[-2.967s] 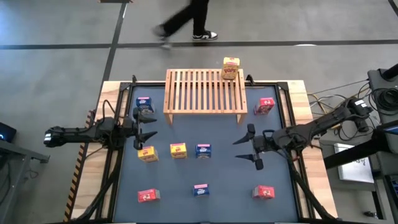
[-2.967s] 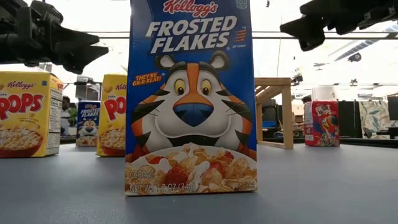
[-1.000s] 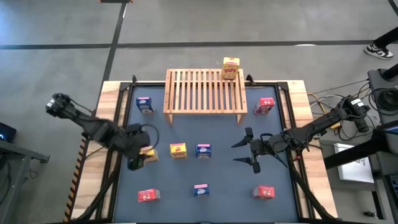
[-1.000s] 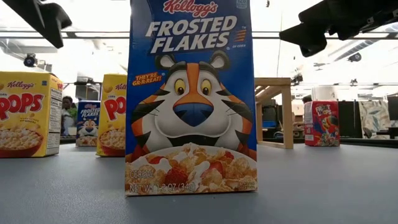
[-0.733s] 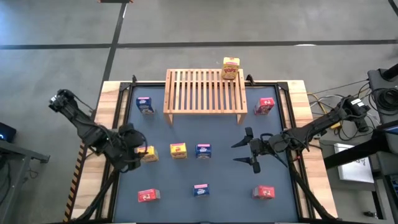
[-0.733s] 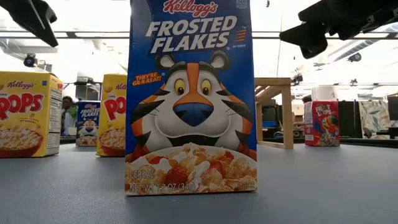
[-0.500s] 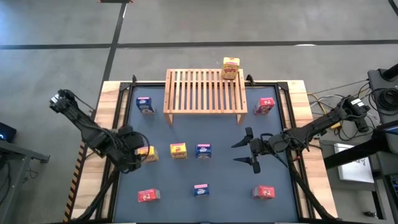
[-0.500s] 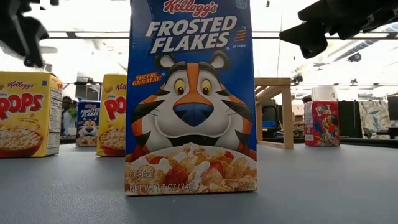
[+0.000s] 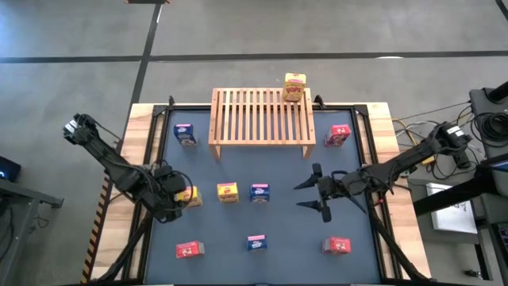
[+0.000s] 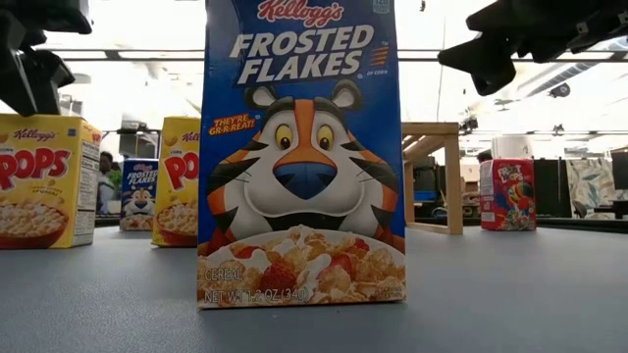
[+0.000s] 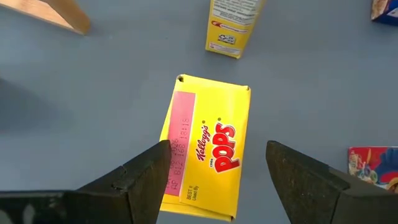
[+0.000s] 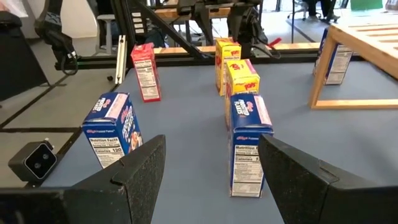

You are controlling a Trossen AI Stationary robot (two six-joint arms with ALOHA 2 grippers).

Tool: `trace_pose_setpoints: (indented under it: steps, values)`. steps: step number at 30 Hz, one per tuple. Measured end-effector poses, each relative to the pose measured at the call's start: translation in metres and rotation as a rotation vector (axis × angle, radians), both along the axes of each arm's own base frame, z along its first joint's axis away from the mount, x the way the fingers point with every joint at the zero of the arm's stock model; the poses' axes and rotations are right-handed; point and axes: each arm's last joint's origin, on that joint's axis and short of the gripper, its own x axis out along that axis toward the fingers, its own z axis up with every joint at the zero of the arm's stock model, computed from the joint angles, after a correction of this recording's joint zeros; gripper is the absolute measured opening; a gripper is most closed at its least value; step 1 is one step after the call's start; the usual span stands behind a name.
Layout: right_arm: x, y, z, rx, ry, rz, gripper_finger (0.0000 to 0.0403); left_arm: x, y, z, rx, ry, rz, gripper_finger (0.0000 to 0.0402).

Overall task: Stack cereal on shelf
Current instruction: Put the left yellow cereal box on the shelf aligned with the other yellow cereal box

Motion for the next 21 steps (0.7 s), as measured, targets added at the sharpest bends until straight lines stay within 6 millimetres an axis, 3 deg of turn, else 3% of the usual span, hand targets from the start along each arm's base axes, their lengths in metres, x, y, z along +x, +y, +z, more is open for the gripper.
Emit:
trace_pose_setpoints:
  steps: [21]
  values:
    - [0.015,0.011,-0.017,0.036,0.009,0.011,0.0244,0.003,-0.002,0.018,0.02,-0.015,-0.06,0.0249]
